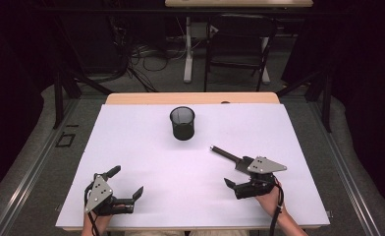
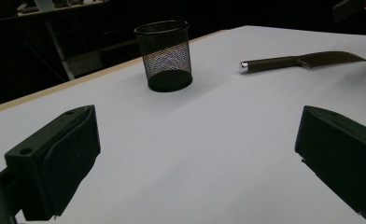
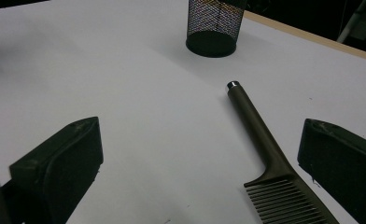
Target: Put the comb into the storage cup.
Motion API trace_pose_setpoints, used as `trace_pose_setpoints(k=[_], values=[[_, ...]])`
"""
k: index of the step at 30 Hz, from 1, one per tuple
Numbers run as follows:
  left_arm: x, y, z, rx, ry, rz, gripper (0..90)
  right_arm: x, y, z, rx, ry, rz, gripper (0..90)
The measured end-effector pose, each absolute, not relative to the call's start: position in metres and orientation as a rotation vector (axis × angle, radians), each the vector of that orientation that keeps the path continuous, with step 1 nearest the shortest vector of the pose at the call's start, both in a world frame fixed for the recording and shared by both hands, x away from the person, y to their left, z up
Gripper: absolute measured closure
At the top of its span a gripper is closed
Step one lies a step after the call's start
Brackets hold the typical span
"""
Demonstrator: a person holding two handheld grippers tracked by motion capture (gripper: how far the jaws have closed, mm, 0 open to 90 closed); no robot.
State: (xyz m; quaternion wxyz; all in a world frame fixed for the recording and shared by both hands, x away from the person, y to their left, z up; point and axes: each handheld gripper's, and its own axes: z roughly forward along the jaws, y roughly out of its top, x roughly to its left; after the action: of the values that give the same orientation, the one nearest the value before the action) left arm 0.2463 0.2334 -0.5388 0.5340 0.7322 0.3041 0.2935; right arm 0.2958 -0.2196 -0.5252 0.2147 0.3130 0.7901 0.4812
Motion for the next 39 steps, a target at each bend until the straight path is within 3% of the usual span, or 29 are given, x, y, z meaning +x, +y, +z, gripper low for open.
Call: trace_pose_setpoints(k=[39], values=[[0.248, 0.231, -0.539, 1.755, 0.717, 0.715, 0.1, 0.351, -0.204, -0.522, 0.940, 2.197, 1.267, 0.0]])
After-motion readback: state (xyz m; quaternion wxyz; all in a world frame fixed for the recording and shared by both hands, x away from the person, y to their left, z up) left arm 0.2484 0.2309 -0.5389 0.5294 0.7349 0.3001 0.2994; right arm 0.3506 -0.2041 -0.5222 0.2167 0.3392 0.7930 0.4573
